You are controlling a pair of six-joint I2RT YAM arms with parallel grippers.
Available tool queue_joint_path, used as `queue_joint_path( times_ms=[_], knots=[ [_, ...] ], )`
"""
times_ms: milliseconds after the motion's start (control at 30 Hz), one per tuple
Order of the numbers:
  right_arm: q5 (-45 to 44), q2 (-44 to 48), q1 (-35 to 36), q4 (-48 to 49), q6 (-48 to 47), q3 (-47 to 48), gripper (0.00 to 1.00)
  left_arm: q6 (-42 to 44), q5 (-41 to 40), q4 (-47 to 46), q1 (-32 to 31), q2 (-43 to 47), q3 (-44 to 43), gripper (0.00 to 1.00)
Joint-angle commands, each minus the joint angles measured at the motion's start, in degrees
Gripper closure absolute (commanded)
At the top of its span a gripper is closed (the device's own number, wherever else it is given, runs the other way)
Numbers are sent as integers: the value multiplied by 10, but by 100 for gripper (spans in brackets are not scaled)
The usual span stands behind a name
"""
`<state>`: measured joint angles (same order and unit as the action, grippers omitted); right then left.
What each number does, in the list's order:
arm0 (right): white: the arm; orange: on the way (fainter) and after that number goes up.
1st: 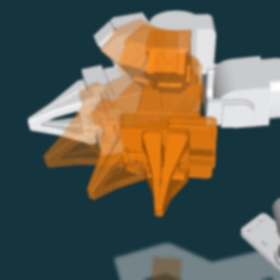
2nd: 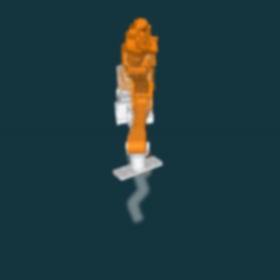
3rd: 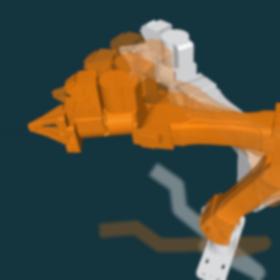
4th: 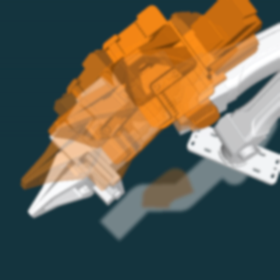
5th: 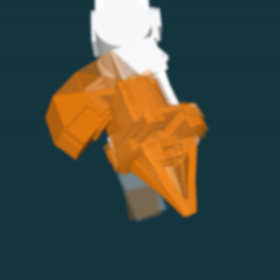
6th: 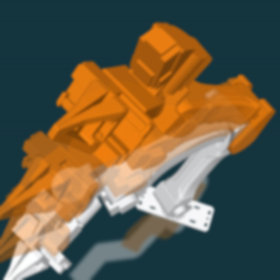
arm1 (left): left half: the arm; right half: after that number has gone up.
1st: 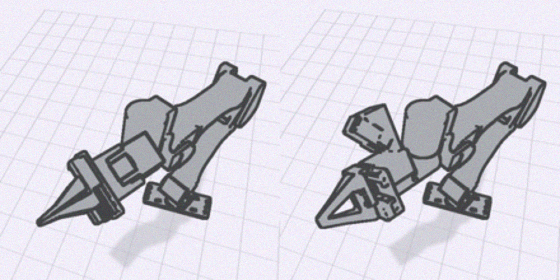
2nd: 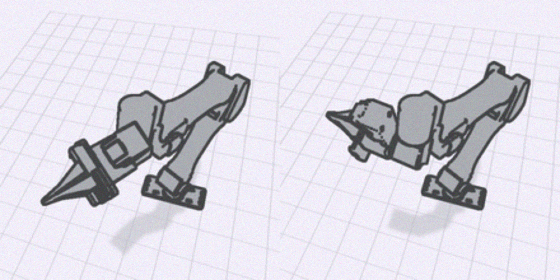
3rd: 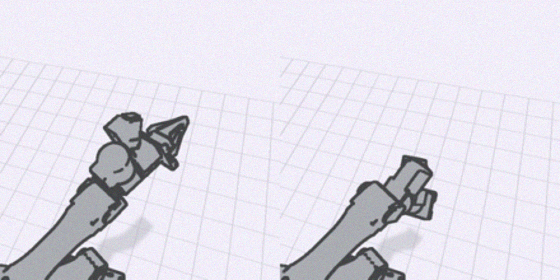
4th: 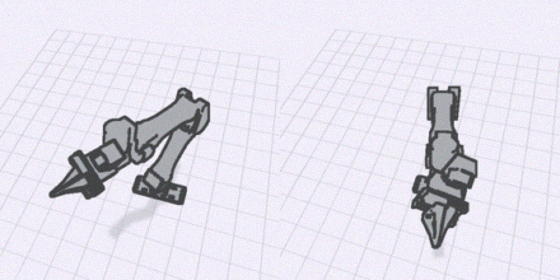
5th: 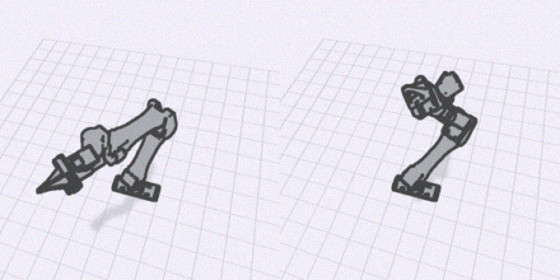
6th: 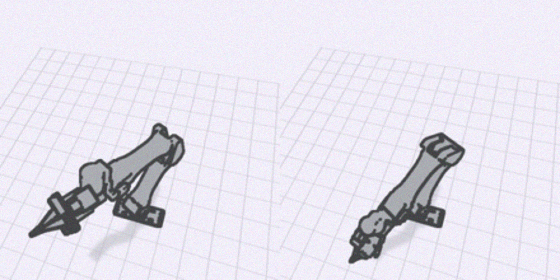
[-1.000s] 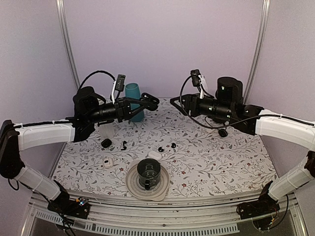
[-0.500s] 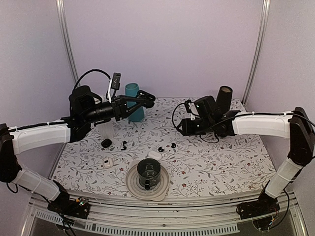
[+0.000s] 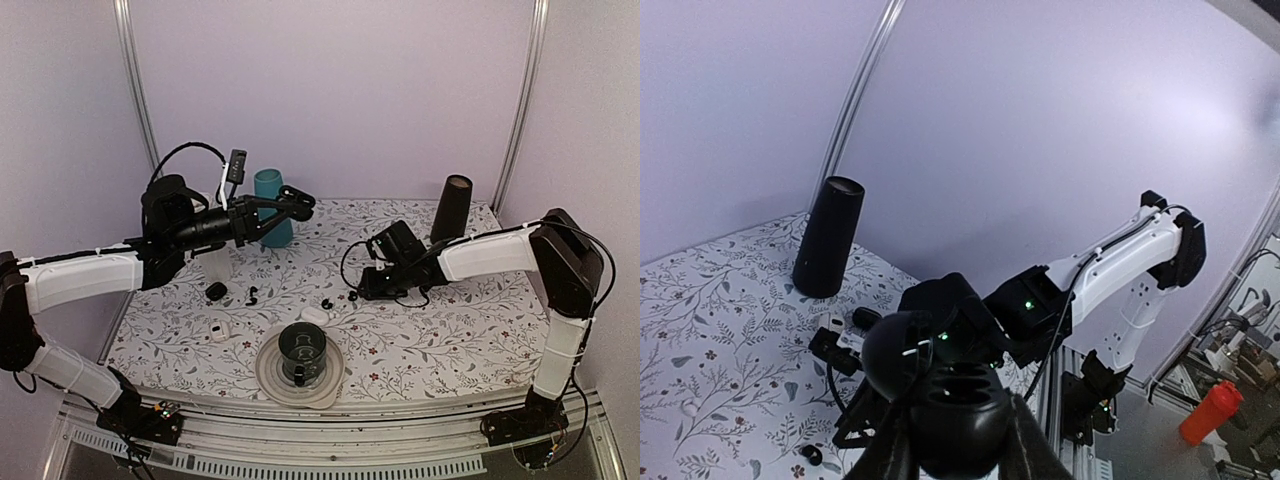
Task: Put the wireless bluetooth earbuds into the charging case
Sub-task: Adjust the left earbud at the center of the board.
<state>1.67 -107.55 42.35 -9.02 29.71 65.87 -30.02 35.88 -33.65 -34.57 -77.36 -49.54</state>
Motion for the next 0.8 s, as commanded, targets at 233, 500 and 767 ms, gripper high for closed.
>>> queue_joint_path(
  times_ms=[233, 500, 767],
  knots=[
    [6, -64, -2, 15, 8, 50, 71, 19, -8, 20, 8, 22, 1, 100],
    [-33, -85, 2, -26, -11, 76, 72, 23, -6, 28, 7, 22, -3, 100],
    [-38, -77, 5, -3, -47, 72, 68, 23, -4, 28, 8, 21, -4, 100]
  ],
)
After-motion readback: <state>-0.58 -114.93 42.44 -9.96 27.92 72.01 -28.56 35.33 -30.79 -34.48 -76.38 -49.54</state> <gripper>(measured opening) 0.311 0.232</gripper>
